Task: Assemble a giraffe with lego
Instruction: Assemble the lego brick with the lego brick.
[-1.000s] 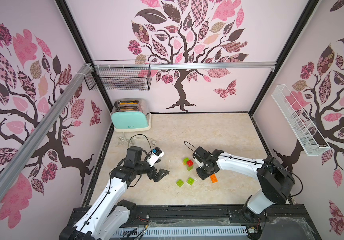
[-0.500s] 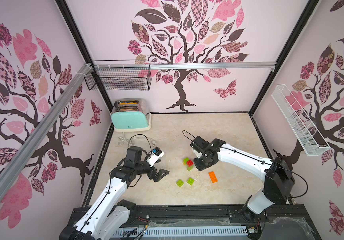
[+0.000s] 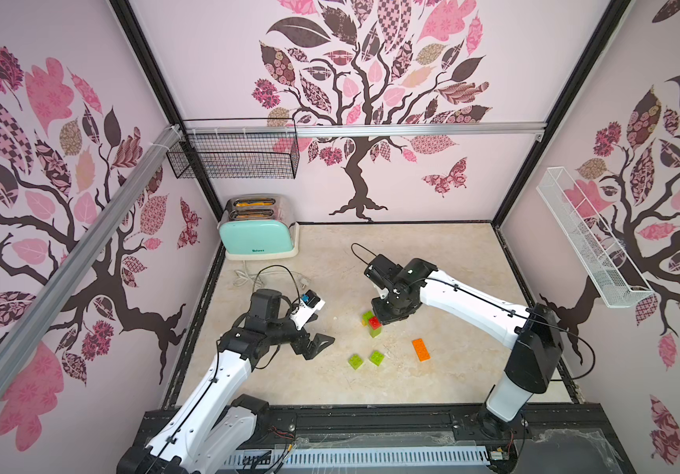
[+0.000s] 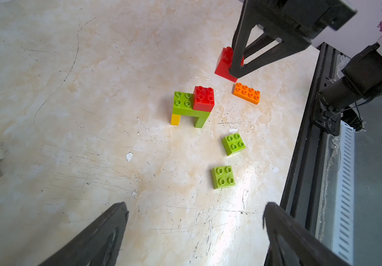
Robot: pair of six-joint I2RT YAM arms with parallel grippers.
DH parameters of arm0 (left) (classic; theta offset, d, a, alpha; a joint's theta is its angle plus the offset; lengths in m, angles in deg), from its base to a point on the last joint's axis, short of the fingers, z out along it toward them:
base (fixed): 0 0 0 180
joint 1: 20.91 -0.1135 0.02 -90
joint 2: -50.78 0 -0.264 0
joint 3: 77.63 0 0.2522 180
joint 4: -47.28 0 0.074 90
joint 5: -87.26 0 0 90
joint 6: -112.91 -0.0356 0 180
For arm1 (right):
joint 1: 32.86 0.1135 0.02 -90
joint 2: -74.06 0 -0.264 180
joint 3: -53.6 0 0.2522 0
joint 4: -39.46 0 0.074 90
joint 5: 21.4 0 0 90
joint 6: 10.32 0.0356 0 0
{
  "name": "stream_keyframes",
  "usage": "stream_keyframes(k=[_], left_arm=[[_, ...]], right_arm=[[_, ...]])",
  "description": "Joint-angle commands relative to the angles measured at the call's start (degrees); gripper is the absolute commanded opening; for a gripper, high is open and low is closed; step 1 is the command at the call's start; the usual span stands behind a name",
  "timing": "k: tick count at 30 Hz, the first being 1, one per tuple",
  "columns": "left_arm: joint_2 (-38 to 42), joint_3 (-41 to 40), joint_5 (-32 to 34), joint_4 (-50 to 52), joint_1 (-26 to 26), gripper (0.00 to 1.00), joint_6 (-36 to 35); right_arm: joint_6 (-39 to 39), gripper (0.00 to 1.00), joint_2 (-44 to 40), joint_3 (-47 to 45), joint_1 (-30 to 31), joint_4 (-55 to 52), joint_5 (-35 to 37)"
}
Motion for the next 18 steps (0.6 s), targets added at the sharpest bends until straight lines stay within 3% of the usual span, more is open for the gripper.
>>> stream_keyframes(k=[1,18], left_arm=[[0.18,-0.66,-0.76,-1.1,0.34,0.98,-0.51],[0.21,-0.41,-0.17,-0.78,0.27,0.98,-0.62]], right_arm=[[1.29,0.15,2.82,2.94,0.66,-0.32,0.0],[-10.61,0.15,10.75,9.47,1.36,-4.55,0.99]])
